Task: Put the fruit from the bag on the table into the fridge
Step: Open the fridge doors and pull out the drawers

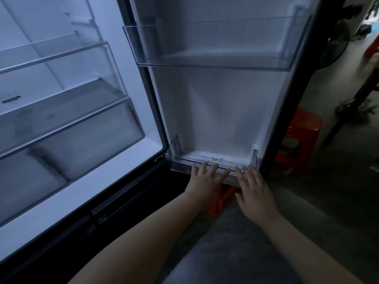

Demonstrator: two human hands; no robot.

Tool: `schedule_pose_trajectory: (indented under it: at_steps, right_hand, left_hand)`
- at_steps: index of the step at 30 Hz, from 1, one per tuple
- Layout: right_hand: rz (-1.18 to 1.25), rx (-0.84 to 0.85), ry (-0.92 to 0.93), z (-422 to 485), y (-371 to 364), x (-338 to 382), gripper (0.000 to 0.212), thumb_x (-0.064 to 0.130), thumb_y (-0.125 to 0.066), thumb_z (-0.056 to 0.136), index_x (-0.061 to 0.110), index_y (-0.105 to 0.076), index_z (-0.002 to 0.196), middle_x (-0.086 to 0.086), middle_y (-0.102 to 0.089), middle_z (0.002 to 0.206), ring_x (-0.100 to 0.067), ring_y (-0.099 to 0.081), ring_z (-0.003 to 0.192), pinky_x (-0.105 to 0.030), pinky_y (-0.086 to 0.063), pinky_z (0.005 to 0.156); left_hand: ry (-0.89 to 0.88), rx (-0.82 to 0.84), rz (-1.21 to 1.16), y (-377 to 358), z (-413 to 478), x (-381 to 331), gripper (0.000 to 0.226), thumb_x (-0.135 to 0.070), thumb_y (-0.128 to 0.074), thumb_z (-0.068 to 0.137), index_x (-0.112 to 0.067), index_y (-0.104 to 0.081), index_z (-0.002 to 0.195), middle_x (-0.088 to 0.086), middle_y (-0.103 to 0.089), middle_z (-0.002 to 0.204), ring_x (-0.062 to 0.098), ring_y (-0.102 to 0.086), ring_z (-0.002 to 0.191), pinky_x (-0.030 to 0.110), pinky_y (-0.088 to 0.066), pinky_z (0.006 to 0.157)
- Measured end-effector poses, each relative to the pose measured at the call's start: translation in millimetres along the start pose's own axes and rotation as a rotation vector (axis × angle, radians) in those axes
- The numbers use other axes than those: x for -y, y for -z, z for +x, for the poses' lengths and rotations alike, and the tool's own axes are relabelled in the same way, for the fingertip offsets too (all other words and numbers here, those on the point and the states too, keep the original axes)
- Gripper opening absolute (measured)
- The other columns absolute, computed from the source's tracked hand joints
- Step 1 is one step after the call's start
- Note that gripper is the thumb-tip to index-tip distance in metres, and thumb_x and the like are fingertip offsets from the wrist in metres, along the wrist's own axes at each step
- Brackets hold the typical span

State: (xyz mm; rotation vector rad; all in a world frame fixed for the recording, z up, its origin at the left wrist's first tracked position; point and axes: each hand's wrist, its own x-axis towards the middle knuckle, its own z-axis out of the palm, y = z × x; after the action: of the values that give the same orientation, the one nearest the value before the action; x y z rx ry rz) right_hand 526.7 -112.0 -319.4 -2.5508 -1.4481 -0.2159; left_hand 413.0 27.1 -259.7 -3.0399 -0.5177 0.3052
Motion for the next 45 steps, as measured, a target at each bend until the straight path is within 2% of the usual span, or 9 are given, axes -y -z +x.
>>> schedule_pose_trajectory:
  at_steps: [7,15,21,26,29,33,36,41,45]
  right_hand:
    - [-0.03,0.044,-0.037,27,1,-25,0.083,0.032,-0.068,0.079,0.015,-0.025,0.148,-0.014,-0.034,0.148,-0.032,-0.021,0.142,-0.046,-0.031,0.111]
    - [-0.062,0.11,-0.067,51,-1,-41,0.083,0.038,-0.052,0.092,0.016,0.003,0.151,-0.013,0.001,0.159,-0.03,0.01,0.145,-0.042,-0.004,0.117]
    - [-0.058,0.069,-0.041,49,-7,-42,0.085,0.035,-0.063,0.085,0.011,-0.015,0.15,-0.018,-0.016,0.155,-0.034,-0.004,0.145,-0.045,-0.015,0.116]
    - [-0.098,0.122,-0.042,48,2,-39,0.088,0.043,-0.055,0.088,0.015,0.001,0.151,-0.016,0.005,0.158,-0.031,0.015,0.144,-0.044,0.001,0.117]
    - [-0.138,0.127,-0.06,44,9,-30,0.091,0.046,-0.053,0.089,0.016,0.006,0.151,-0.014,0.016,0.157,-0.031,0.024,0.141,-0.047,0.008,0.116]
    - [-0.079,0.016,0.035,49,19,1,0.088,0.032,-0.062,0.084,0.015,-0.008,0.151,-0.013,-0.001,0.158,-0.031,0.005,0.145,-0.05,-0.006,0.116]
    - [-0.044,-0.043,0.193,65,26,45,0.087,0.029,-0.066,0.08,0.013,-0.017,0.15,-0.015,-0.017,0.156,-0.031,-0.011,0.145,-0.049,-0.016,0.116]
    - [0.067,-0.09,0.397,98,30,144,0.085,0.028,-0.065,0.081,0.011,-0.018,0.15,-0.013,-0.015,0.157,-0.029,-0.009,0.145,-0.044,-0.014,0.117]
    - [0.123,-0.084,0.563,127,28,228,0.084,0.025,-0.068,0.074,0.007,-0.028,0.146,-0.016,-0.025,0.153,-0.032,-0.019,0.143,-0.046,-0.022,0.115]
  left_hand:
    - [0.031,0.001,0.006,8,29,-12,0.079,-0.037,-0.045,0.092,-0.038,0.012,0.148,0.005,-0.002,0.158,0.037,-0.001,0.143,0.063,-0.001,0.112]
    - [0.06,-0.023,-0.005,8,62,-18,0.084,-0.031,-0.05,0.088,-0.039,0.01,0.147,0.006,-0.007,0.155,0.036,-0.005,0.141,0.065,-0.004,0.11]
    - [0.053,-0.045,0.006,2,62,-17,0.087,-0.032,-0.049,0.087,-0.04,0.014,0.146,0.005,-0.007,0.155,0.035,-0.005,0.141,0.066,-0.002,0.109]
    - [0.021,-0.011,-0.049,6,56,-13,0.085,-0.034,-0.049,0.088,-0.038,0.012,0.147,0.004,0.0,0.157,0.034,0.003,0.143,0.063,0.003,0.111]
    - [-0.016,-0.025,-0.053,4,39,4,0.081,-0.04,-0.043,0.093,-0.033,0.016,0.148,0.004,0.02,0.157,0.03,0.022,0.142,0.059,0.006,0.113]
    - [0.02,-0.148,0.006,-3,4,44,0.081,-0.047,-0.04,0.094,-0.031,0.02,0.146,0.002,0.025,0.155,0.026,0.028,0.14,0.056,0.008,0.114]
    - [0.087,-0.212,0.028,-4,-28,77,0.079,-0.049,-0.041,0.094,-0.031,0.013,0.148,0.001,0.019,0.157,0.025,0.024,0.141,0.055,0.005,0.115]
    - [0.215,-0.432,0.115,-9,-91,151,0.066,-0.044,-0.056,0.079,-0.019,-0.043,0.139,0.007,-0.031,0.152,0.031,-0.017,0.142,0.054,-0.025,0.111]
    - [0.423,-0.512,0.072,-5,-148,217,0.063,-0.041,-0.044,0.08,-0.016,-0.042,0.138,0.009,-0.033,0.151,0.032,-0.023,0.14,0.052,-0.021,0.112]
